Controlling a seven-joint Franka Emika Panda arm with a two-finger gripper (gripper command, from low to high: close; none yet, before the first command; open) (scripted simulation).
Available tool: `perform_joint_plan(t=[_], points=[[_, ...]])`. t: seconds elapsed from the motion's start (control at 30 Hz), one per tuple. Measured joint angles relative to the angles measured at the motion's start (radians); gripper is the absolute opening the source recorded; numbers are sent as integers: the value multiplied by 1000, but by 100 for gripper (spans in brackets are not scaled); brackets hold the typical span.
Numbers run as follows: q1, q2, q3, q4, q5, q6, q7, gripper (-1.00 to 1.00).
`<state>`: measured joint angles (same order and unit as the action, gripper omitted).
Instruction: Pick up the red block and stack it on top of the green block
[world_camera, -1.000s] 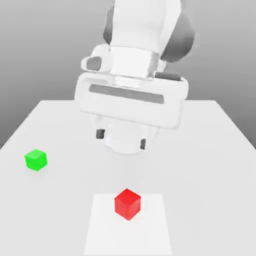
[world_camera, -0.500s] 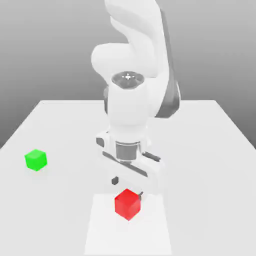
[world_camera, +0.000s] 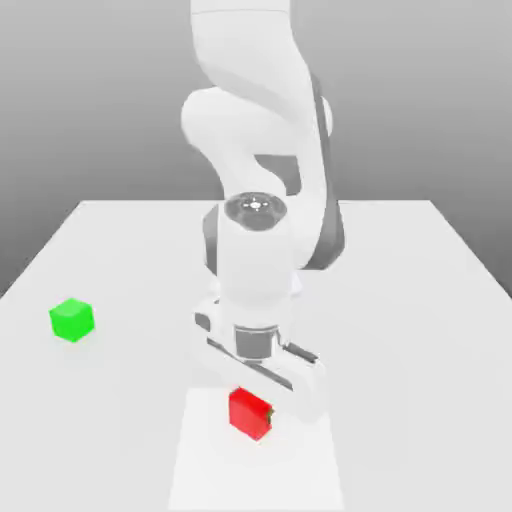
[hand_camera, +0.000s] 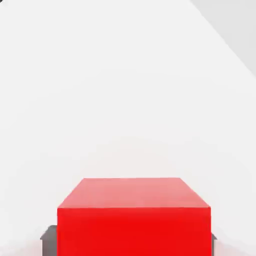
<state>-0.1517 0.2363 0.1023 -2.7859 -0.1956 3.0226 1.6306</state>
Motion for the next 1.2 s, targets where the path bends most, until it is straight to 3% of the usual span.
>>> perform_joint_plan(t=[0.6, 0.87, 1.2], points=[[-38, -249, 92, -36, 203, -208, -148, -100], [-308, -324, -107, -63, 128, -270, -362, -100], [-628, -444, -447, -92, 24, -347, -687, -100]])
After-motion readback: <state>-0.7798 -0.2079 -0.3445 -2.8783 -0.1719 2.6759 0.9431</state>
